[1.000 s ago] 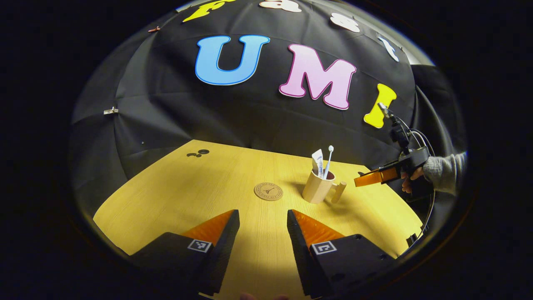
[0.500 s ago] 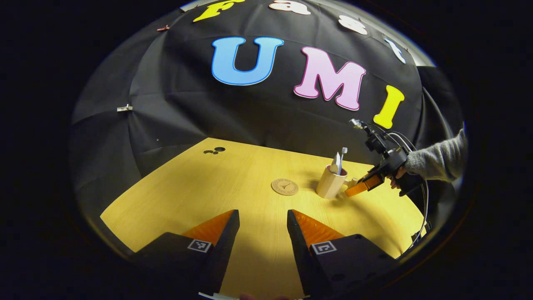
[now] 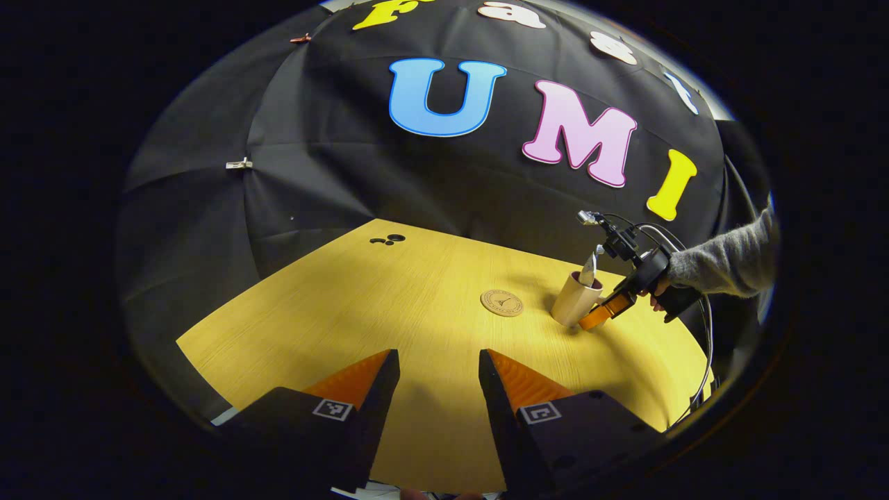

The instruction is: Put the toothbrush and toothpaste on the desktop into the cup, then pick up the cup and place it on the coaster on the desktop.

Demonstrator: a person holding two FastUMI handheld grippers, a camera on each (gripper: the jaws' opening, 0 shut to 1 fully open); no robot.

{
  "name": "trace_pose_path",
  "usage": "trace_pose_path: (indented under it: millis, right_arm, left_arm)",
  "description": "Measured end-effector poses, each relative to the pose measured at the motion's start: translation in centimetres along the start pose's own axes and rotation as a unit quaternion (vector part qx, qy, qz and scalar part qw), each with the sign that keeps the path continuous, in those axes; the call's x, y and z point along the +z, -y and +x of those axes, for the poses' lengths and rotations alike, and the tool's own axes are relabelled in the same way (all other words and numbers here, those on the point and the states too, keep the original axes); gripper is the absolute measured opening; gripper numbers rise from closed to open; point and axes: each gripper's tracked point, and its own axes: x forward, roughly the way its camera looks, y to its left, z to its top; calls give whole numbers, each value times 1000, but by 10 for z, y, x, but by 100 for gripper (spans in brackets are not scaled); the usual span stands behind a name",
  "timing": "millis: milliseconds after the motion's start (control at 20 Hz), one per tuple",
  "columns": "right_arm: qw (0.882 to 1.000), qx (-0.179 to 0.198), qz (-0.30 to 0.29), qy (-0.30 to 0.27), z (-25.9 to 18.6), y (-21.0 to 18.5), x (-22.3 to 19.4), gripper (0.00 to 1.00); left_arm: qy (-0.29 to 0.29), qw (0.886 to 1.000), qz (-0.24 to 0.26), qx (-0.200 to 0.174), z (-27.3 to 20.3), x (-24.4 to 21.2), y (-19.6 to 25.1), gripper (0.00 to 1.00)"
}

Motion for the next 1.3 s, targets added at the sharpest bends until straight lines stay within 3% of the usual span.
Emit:
trace_pose_path:
  millis: [150, 300, 400, 450, 500, 600, 900, 1300]
  right_arm:
    - [1000, -14, -9, -6, 6, 5, 1, 65]
    - [1000, -13, 2, -11, 9, 5, 1, 34]
    - [1000, -16, -7, -8, 10, 5, 1, 33]
    - [1000, -22, -13, -6, 9, 7, 1, 27]
    - [999, -31, -21, -3, 7, 9, 2, 33]
    - [999, -44, -32, 4, 5, 12, 4, 32]
    - [999, -19, 5, 37, -14, -8, 30, 31]
    - [998, 6, -17, 59, -8, -51, 89, 31]
  left_arm:
    - [-1, 1000, -3, 7, -1, -2, -7, 72]
    - [-1, 1000, -6, 10, -3, -3, -10, 72]
    - [-2, 1000, -5, 11, -2, -2, -11, 72]
    - [-3, 1000, -5, 11, -2, -4, -12, 72]
    - [-2, 1000, -5, 11, -3, -3, -12, 72]
    - [-1, 1000, -5, 11, -2, -2, -12, 72]
    - [2, 1000, -10, 12, -3, -1, -13, 72]
    - [12, 999, -22, 26, -20, 2, -26, 72]
